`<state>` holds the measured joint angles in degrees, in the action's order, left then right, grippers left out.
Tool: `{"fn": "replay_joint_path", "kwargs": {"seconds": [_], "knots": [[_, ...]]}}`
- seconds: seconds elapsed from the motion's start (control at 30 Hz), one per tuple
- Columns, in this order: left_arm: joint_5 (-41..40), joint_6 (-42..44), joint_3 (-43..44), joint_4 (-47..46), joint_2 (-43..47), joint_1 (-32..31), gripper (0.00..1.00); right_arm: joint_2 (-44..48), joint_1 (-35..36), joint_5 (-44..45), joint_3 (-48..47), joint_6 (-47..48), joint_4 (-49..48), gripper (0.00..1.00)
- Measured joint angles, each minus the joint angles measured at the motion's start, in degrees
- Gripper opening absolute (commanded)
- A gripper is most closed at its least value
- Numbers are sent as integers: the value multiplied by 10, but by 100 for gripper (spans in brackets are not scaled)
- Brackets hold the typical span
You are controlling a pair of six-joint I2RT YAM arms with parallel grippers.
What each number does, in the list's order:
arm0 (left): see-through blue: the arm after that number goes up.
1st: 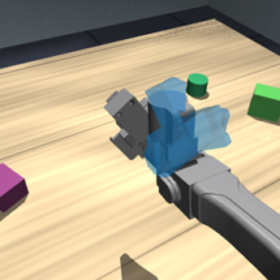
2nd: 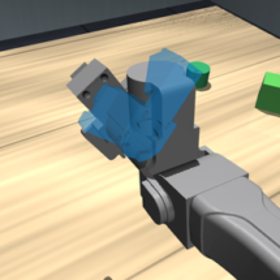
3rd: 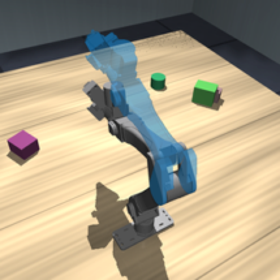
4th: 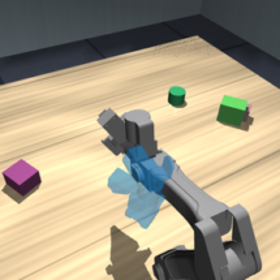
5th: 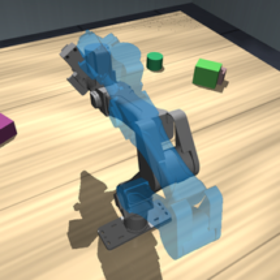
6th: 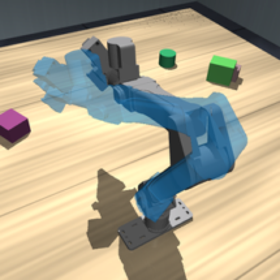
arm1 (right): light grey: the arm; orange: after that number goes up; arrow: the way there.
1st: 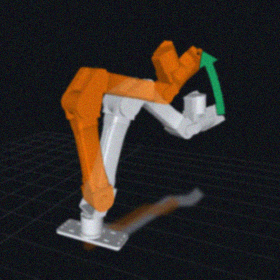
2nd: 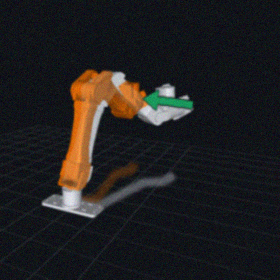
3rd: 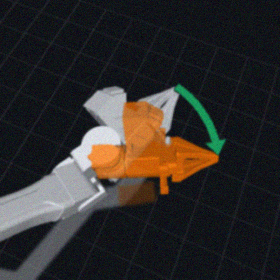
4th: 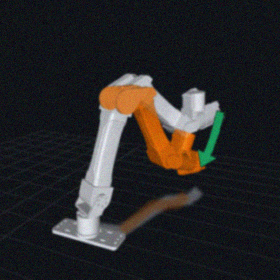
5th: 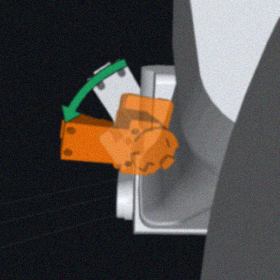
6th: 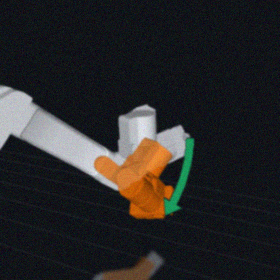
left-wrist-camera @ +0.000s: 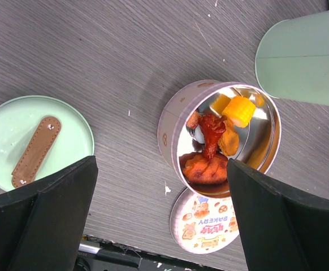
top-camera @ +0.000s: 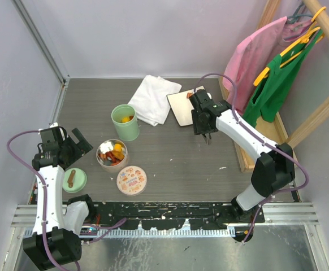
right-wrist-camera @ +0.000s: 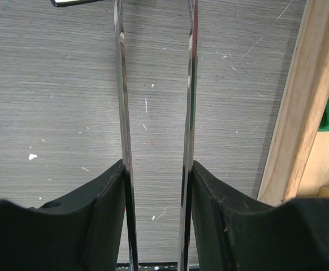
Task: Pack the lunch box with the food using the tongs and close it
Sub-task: Pick up the fake food from the plate.
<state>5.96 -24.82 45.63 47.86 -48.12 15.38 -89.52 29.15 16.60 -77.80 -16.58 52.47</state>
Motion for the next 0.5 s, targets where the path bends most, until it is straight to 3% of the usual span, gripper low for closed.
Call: {"fn": "replay_joint_path", "kwargs": {"seconds": [0.5], "knots": [[0, 0, 0, 0, -2, 0, 98, -32, -35, -22, 0, 32, -8, 52]]}}
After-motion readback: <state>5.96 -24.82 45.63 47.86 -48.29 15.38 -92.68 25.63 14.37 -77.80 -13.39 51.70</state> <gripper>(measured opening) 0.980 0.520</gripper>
